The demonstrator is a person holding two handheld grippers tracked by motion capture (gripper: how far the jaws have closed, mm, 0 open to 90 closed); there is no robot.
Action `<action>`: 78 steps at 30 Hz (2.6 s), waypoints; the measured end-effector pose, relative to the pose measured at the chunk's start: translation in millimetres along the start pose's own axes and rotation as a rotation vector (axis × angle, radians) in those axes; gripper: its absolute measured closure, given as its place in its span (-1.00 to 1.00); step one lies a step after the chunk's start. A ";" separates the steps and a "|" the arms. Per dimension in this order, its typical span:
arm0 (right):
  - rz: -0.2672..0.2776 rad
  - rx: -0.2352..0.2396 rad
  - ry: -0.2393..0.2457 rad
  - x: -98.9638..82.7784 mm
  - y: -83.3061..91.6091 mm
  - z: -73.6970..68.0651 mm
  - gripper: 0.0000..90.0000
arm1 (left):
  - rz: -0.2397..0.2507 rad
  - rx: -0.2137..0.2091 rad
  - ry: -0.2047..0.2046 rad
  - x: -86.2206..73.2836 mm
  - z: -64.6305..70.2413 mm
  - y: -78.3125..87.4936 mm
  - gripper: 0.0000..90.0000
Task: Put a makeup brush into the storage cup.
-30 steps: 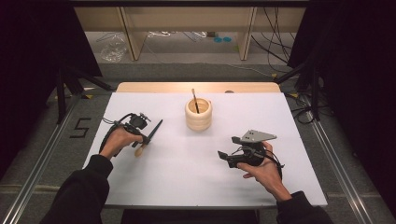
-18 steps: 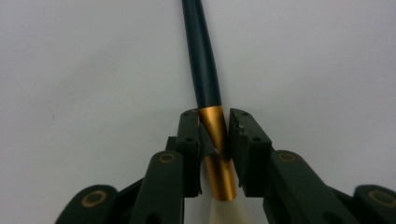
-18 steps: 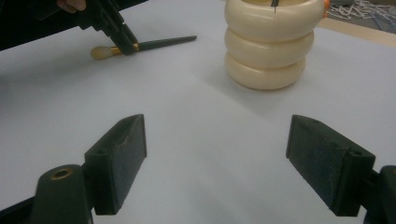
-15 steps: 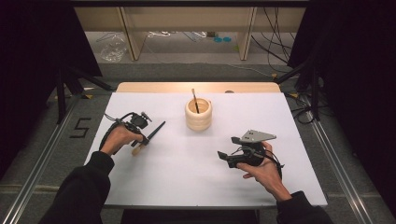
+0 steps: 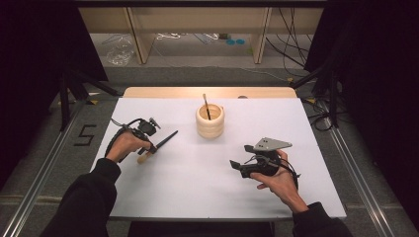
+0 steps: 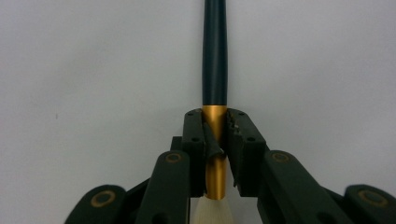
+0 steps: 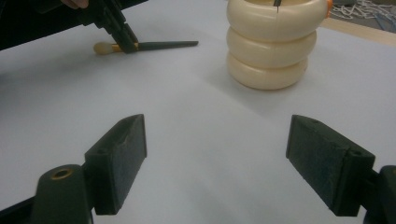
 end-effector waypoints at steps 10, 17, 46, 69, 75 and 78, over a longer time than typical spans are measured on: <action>-0.003 0.004 0.001 0.2 0.3 0.0 -0.53 | -0.062 0.011 -0.077 5.7 -0.2 1.0 0.74; -0.006 -0.003 0.003 0.2 0.3 -0.4 -0.52 | -0.065 0.010 -0.088 5.9 0.7 0.9 0.74; 0.003 0.026 0.022 3.3 -2.0 -4.8 -0.53 | -0.030 0.012 -0.255 6.2 28.5 37.4 0.74; -0.148 0.092 0.264 12.5 -13.0 -32.0 -0.50 | 0.024 -0.084 -0.453 13.2 107.6 39.5 0.74; -0.200 0.115 0.323 13.4 -20.8 -41.6 -0.43 | 0.038 -0.101 -0.506 18.8 129.6 34.9 0.74; -0.217 0.114 0.347 13.4 -23.0 -44.1 -0.41 | 0.042 -0.111 -0.518 20.7 135.9 34.4 0.74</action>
Point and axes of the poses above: each handheld gripper's, and its own axes: y roughly backward along the jaws, x roughly out of its top, z roughly to its right, the point moved 1 cm from there along -y, roughly forward along the jaws, and after that the axes turned 11 degrees about -y, right-handed, at the moved point
